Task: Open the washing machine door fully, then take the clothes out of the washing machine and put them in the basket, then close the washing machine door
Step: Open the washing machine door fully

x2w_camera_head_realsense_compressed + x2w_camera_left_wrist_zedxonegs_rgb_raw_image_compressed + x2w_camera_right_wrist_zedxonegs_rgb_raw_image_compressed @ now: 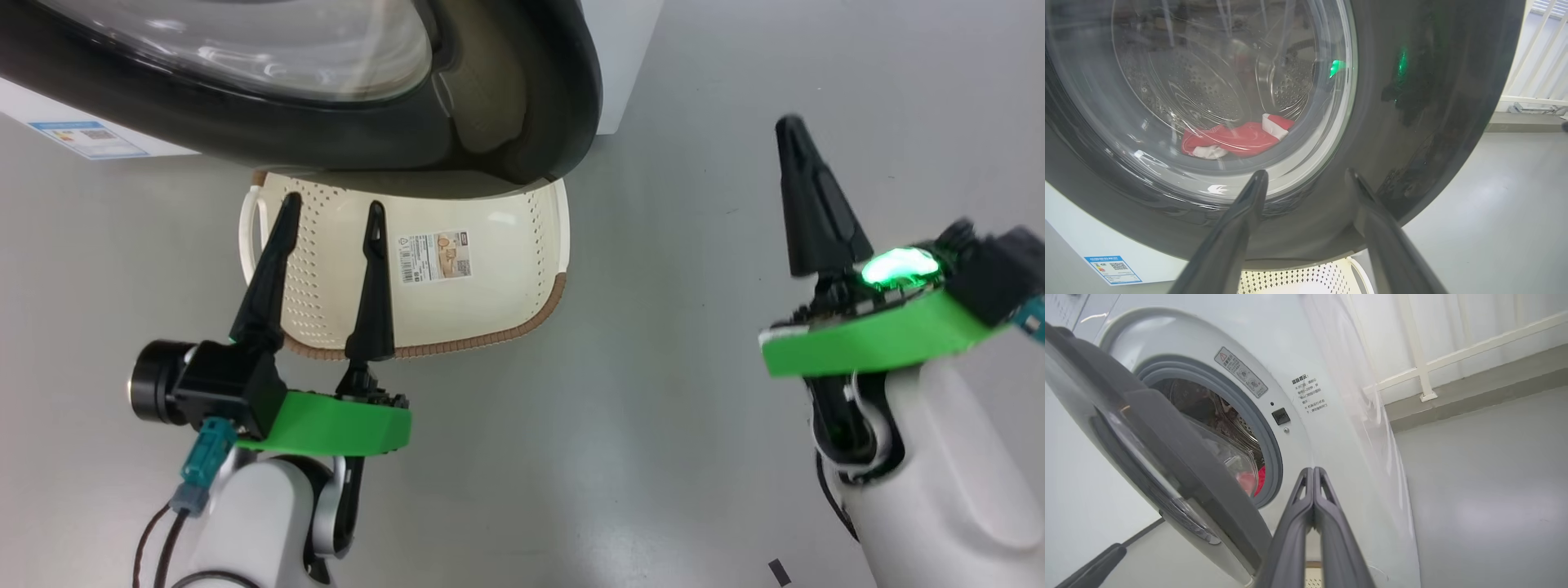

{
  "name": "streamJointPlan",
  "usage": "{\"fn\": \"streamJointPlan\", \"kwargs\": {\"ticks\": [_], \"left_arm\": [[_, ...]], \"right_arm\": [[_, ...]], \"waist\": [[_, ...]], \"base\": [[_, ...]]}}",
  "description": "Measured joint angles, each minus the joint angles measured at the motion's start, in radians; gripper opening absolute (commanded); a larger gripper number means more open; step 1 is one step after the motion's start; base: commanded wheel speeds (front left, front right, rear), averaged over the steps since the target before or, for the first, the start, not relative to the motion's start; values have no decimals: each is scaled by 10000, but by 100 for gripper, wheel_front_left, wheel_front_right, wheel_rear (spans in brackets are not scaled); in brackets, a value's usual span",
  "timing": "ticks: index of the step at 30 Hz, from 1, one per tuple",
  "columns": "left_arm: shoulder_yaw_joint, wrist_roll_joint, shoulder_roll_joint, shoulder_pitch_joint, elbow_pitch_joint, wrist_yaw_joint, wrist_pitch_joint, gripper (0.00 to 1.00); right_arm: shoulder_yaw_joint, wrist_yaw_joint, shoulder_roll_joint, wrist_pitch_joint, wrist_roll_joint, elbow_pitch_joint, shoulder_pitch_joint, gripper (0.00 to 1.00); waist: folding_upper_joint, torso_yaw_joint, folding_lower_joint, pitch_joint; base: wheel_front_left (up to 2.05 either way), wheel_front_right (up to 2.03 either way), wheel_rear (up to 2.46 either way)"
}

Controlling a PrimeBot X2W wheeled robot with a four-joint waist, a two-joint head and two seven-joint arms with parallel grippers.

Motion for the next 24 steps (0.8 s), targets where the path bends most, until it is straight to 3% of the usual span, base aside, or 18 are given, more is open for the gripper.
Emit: {"fn": "streamJointPlan", "kwargs": {"ticks": [5, 11, 17, 24], "left_arm": [[-104, 0, 2, -12, -15, 2, 0, 100], [-242, 0, 2, -28, -102, 98, 0, 100], [-263, -2, 2, -37, -130, 105, 0, 100], [-336, -92, 2, -75, -128, 105, 0, 100]], "right_arm": [[629, 0, -19, 105, 3043, 683, -1203, 0], [671, 0, -171, 1354, 6961, 723, -2388, 0], [234, -2, -215, 3910, 10732, 1083, -3312, 0], [84, -2, -291, 6711, 12937, 2514, -4680, 0]], "waist": [[0, 2, 0, 50], [0, 88, 0, 123], [0, 195, 0, 233], [0, 318, 0, 376]], "base": [[0, 0, 0], [0, 0, 0], [0, 0, 0], [0, 0, 0]]}}
